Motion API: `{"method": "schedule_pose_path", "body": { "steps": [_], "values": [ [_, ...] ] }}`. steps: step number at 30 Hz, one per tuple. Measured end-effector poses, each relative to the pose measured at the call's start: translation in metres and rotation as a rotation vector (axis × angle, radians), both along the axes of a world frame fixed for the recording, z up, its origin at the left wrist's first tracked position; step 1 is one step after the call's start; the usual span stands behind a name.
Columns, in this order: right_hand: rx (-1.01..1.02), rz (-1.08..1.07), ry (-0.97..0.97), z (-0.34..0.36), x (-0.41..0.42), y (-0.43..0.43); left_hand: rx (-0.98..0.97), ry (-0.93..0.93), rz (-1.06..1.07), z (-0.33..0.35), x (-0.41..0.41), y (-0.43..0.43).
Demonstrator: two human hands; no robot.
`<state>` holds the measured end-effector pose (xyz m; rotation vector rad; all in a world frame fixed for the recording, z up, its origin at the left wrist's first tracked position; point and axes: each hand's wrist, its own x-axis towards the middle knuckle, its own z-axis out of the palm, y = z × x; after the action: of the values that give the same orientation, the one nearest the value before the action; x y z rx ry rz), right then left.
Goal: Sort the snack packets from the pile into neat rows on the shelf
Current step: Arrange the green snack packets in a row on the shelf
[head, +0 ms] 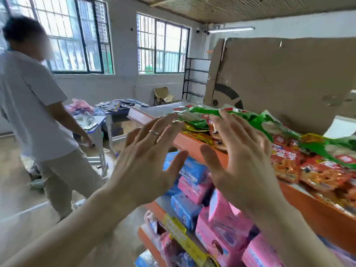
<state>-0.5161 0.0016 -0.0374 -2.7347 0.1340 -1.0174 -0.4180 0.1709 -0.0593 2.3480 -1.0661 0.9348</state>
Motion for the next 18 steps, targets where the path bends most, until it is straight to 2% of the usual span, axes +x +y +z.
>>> {"method": "schedule_pose_path", "body": {
  "steps": [4, 8, 11, 15, 18],
  "values": [
    [-0.002, -0.091, 0.020, 0.005, 0.043, 0.013, 0.016, 0.015, -0.069, 0.007, 0.057, 0.005],
    [-0.014, -0.187, 0.088, 0.003, 0.074, 0.013, 0.030, 0.118, -0.103, 0.012, 0.111, -0.009],
    [-0.016, -0.269, 0.099, 0.001, 0.087, 0.008, 0.137, 0.142, -0.159, 0.019, 0.150, -0.031],
    [-0.013, -0.380, 0.019, -0.004, 0.091, 0.006, 0.325, 0.250, -0.326, 0.033, 0.200, -0.067],
    [-0.011, -0.436, -0.038, -0.008, 0.091, 0.005, 0.357, 0.333, -0.285, 0.041, 0.223, -0.088]
  ]
}}
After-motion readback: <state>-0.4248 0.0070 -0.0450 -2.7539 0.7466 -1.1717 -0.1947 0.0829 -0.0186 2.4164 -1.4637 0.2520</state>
